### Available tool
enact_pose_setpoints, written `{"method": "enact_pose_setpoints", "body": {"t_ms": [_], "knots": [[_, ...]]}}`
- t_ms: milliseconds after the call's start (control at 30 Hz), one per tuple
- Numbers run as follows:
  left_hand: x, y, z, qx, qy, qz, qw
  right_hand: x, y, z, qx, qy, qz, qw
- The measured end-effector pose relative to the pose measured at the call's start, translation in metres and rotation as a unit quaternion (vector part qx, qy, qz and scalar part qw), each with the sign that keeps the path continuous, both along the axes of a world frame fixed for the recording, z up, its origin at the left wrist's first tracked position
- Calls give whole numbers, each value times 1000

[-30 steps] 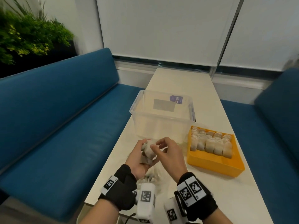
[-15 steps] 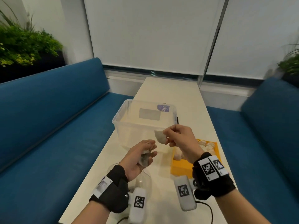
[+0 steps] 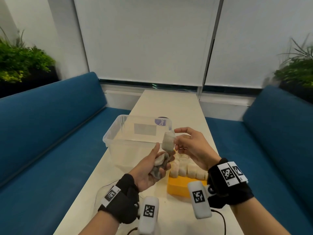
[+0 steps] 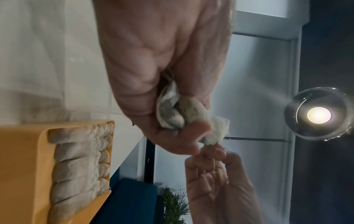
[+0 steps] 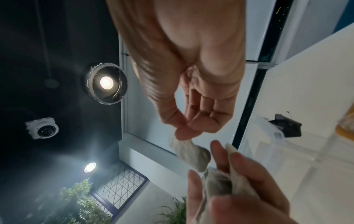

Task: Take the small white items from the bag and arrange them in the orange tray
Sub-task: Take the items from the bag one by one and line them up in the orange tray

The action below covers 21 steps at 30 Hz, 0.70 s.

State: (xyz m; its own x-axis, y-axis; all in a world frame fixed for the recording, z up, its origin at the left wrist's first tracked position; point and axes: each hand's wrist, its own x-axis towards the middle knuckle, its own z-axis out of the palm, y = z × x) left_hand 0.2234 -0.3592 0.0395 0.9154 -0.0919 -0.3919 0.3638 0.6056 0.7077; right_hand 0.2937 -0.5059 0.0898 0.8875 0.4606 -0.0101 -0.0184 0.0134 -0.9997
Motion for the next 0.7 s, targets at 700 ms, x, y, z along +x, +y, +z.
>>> {"method": "enact_pose_setpoints", "body": {"t_ms": [700], "knots": [[6,-7,-8,137,-85,19,987,23,-23,6,-100,-73,87,988]]}}
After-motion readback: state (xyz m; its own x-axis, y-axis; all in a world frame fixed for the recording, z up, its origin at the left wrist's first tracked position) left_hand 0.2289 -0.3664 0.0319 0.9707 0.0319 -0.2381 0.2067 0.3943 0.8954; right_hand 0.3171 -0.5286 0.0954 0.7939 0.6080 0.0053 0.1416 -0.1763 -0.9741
